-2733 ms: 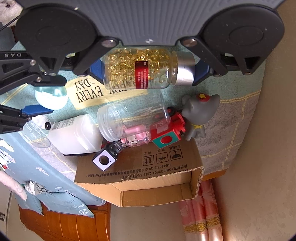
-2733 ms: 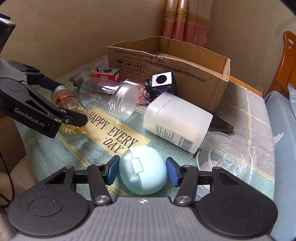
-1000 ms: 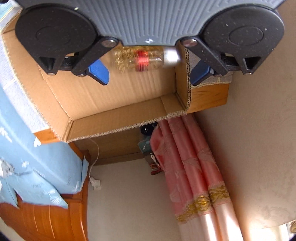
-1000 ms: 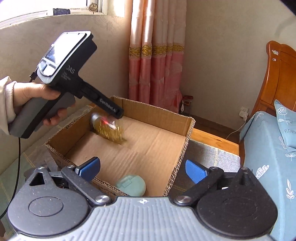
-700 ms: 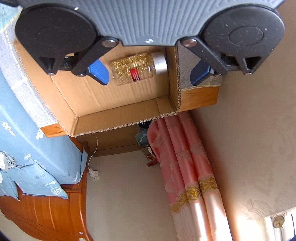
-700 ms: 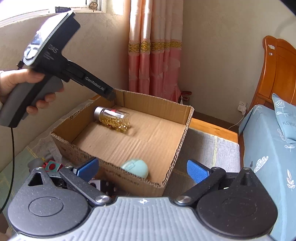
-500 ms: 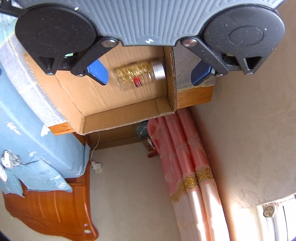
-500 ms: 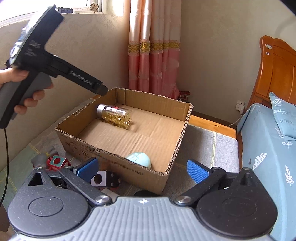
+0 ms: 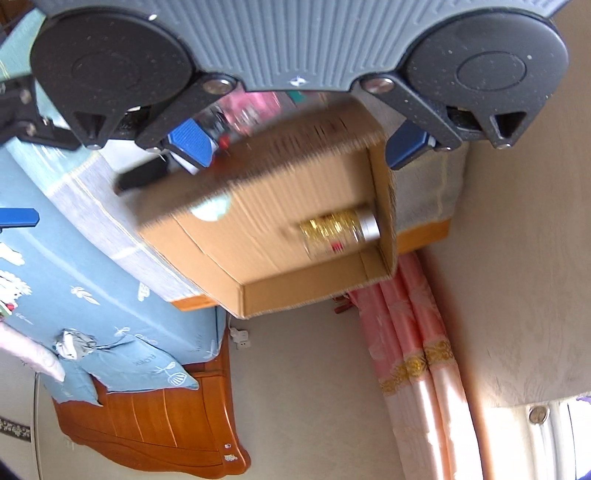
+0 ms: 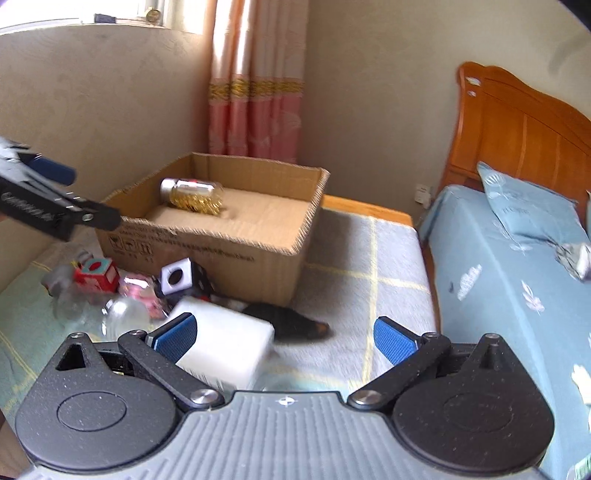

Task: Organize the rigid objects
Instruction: 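Withdraw both tools from the box back over the remaining objects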

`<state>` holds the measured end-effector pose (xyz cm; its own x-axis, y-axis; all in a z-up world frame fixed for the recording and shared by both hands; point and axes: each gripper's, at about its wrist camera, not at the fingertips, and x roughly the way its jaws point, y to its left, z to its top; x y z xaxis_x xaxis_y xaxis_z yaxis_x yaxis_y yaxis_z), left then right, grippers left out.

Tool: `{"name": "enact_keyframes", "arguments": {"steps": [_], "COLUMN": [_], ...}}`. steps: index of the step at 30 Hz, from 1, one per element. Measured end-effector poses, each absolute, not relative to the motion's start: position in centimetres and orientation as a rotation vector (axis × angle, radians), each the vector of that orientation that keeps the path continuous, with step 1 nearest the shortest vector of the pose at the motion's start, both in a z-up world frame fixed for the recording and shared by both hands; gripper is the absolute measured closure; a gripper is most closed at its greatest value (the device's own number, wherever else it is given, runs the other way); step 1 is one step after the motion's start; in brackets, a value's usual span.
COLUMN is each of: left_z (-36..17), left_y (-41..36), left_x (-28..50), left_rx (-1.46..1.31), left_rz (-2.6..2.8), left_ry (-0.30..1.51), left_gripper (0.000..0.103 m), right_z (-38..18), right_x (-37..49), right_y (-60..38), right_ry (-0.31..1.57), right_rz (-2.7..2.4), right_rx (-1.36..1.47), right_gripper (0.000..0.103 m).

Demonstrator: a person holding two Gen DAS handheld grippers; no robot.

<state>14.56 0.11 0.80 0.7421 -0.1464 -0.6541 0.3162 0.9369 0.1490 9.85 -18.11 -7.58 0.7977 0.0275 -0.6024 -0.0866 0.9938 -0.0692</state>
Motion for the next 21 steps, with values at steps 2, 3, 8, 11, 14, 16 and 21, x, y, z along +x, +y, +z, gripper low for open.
{"name": "enact_keyframes", "arguments": {"steps": [2, 3, 8, 11, 14, 16, 21], "left_z": [0.0, -0.5, -2.3, -3.1, -4.1, -4.8, -6.1], "left_y": [0.1, 0.1, -0.5, -1.0, -1.5, -1.9, -1.2], "left_x": [13.2, 12.6, 10.6, 10.4, 11.0, 11.3, 11.3], "left_rx": [0.259, 0.259, 0.241, 0.216, 0.202, 0.194, 0.150], "left_rz": [-0.263, -0.262, -0.263, -0.259, -0.229, -0.208, -0.156], "left_ry": [0.693, 0.695, 0.727, 0.739, 0.747, 0.752, 0.759], "left_gripper": [0.003, 0.003, 0.003, 0.003, 0.003, 0.003, 0.003], "right_z": [-8.4, -8.8, -11.6, -12.8, -13.6, -14.1, -14.8], "right_x": [8.9, 8.5, 7.1, 7.0, 7.1, 7.1, 7.0], "right_y": [-18.8, -19.1, -20.1, -19.9, -19.6, -19.5, -19.7], "right_ry": [0.657, 0.670, 0.728, 0.757, 0.770, 0.783, 0.798], "right_rz": [0.040, 0.036, 0.026, 0.015, 0.007, 0.007, 0.019], "right_rx": [-0.073, -0.057, -0.024, -0.041, -0.050, -0.050, -0.045], "right_gripper": [0.000, 0.000, 0.000, 0.000, 0.000, 0.000, 0.000]}}
